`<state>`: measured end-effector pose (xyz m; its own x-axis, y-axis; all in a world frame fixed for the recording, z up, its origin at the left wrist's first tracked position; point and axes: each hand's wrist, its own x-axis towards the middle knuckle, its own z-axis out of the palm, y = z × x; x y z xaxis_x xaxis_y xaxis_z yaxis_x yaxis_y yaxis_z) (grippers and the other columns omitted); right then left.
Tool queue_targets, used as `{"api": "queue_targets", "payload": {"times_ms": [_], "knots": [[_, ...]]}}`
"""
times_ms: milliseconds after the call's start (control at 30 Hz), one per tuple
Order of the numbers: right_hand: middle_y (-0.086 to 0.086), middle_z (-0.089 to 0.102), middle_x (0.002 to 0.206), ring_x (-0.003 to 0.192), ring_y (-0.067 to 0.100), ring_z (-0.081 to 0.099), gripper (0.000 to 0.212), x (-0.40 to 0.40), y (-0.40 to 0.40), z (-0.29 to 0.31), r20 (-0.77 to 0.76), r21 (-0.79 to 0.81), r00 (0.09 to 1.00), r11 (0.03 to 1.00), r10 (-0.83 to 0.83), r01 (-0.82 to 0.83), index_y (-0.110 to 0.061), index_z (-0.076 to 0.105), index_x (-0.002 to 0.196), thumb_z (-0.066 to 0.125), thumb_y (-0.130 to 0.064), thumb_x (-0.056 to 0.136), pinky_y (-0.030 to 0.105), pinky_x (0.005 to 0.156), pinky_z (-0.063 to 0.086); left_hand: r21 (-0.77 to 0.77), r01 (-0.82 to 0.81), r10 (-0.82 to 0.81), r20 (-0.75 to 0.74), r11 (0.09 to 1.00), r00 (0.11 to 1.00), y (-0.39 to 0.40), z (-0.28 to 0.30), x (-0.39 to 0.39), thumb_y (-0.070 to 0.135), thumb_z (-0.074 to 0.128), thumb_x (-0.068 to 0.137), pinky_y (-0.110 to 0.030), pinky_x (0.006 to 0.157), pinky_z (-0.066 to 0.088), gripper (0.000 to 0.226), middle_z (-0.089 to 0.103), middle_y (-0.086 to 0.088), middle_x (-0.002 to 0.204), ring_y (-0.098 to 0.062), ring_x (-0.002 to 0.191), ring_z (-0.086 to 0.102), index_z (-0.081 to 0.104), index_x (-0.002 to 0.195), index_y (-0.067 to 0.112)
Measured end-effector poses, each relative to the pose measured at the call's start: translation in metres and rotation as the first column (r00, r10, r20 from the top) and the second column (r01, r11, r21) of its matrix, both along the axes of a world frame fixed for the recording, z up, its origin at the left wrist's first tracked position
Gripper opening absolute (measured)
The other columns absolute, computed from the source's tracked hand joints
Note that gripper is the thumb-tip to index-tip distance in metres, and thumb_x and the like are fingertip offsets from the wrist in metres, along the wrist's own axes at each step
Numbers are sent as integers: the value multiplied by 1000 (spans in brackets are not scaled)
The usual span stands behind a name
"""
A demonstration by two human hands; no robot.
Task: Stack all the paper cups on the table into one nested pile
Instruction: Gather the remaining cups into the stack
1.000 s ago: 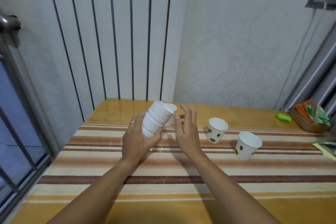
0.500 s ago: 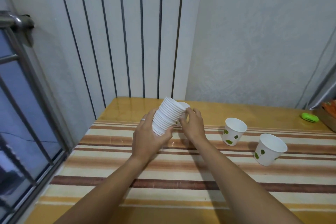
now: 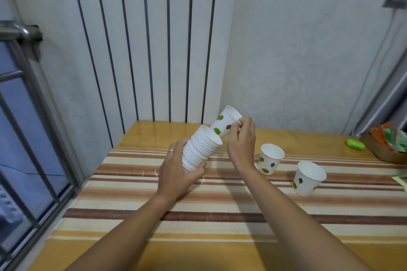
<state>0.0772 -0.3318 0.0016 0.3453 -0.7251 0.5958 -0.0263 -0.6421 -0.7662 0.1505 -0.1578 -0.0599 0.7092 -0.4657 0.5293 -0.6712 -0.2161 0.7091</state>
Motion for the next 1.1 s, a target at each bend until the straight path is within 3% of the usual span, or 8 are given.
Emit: {"api": "queue_targets", "payload": {"times_ms": [167, 233, 433, 600, 733, 900, 1033, 1100], "knots": [[4, 48, 99, 87, 3, 43, 7, -20, 18, 20, 101, -86, 994, 996, 48, -39, -12, 45, 98, 43, -7, 102, 12, 75, 36, -14, 43, -43, -24, 999, 999, 6, 2, -4, 59, 79, 71, -35, 76, 53, 79, 56, 10, 124, -13, 104, 60, 48, 141, 38], [4, 47, 100, 86, 5, 42, 6, -28, 26, 25, 115, -118, 992, 992, 56, -42, -12, 45, 98, 42, -8, 101, 11, 76, 36, -22, 50, -51, -32, 999, 998, 8, 2, -5, 53, 84, 72, -36, 79, 53, 79, 56, 8, 125, -14, 105, 60, 49, 142, 37], [4, 49, 103, 87, 10, 43, 15, -45, 37, 24, -47, -275, 993, 954, 110, -119, -8, 49, 96, 42, -21, 97, 11, 73, 35, -41, 39, -41, -41, 998, 998, 11, 3, -10, 40, 92, 77, -37, 84, 51, 79, 55, 4, 128, -15, 111, 57, 49, 143, 31], [1, 56, 101, 87, 13, 47, 25, -59, 44, 22, -137, -309, 974, 927, 179, -214, -9, 53, 101, 38, -30, 97, 25, 74, 37, -95, 80, -87, -66, 992, 994, 9, 8, -30, 53, 83, 76, -36, 85, 51, 79, 56, 4, 127, -15, 112, 56, 48, 143, 33], [-2, 63, 102, 89, 18, 59, 32, -74, 54, 16, -205, -237, 948, 927, 243, -289, -18, 51, 117, 37, -43, 103, 38, 75, 47, -164, 98, -118, -115, 982, 986, 1, 15, -51, 39, 89, 81, -38, 85, 55, 76, 59, 5, 129, -18, 115, 61, 43, 141, 35], [-2, 67, 118, 101, 17, 63, 38, -85, 64, 12, -164, -180, 967, 958, 197, -225, -22, 49, 134, 39, -45, 105, 33, 82, 47, -204, 139, -174, -160, 969, 972, -7, 19, -72, 44, 84, 85, -28, 88, 51, 75, 57, 5, 134, -3, 118, 56, 39, 143, 30], [-4, 66, 118, 100, 10, 61, 34, -93, 63, 8, -146, -155, 968, 962, 203, -225, -23, 49, 135, 41, -39, 107, 22, 80, 43, -190, 145, -175, -157, 971, 972, -13, 15, -79, 32, 85, 89, -14, 88, 44, 73, 56, 4, 137, -9, 119, 53, 40, 145, 23], [-7, 63, 124, 105, 5, 60, 39, -98, 57, 5, -166, -130, 957, 956, 239, -261, -25, 47, 139, 37, -44, 107, 16, 83, 44, -172, 159, -185, -149, 972, 971, -14, 12, -77, 32, 86, 89, -19, 89, 44, 75, 54, 3, 138, -15, 124, 53, 39, 146, 23]]}}
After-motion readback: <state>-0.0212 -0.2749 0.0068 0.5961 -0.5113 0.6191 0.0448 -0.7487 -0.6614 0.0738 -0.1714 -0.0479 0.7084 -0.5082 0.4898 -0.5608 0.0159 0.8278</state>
